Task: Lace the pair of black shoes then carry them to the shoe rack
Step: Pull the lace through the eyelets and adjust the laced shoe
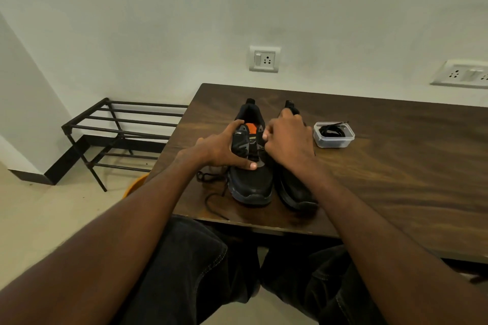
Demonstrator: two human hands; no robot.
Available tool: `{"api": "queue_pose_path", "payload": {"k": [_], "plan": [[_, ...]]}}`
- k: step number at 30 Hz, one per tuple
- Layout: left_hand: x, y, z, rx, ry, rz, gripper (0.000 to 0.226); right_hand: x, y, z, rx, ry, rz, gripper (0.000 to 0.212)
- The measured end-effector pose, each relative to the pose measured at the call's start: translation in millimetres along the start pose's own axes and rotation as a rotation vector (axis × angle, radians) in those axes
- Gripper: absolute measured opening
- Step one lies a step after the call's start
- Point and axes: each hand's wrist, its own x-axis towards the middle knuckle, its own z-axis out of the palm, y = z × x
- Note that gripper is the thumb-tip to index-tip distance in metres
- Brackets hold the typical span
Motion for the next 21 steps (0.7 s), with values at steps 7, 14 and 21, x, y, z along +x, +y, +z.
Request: {"api": "queue_pose_path", "payload": {"k": [7,14,21], "plan": [[0.1,0.1,1.9,0.041,0.034,0.015,0.131,-4.1,-16.0,22.7,-0.128,-0.12,-0.127,0.038],[0.5,-0.9,1.3,0.01,0.02,-0.011,0.14,4.5,-1.5,-0.3,0.08,0.039,0.122,0.02],[2.9,-2.6,0.0,-0.005,-0.002,0.012,0.137,-14.1,20.2,-29.4,-0.105,0.014,0.192,0.035]]}}
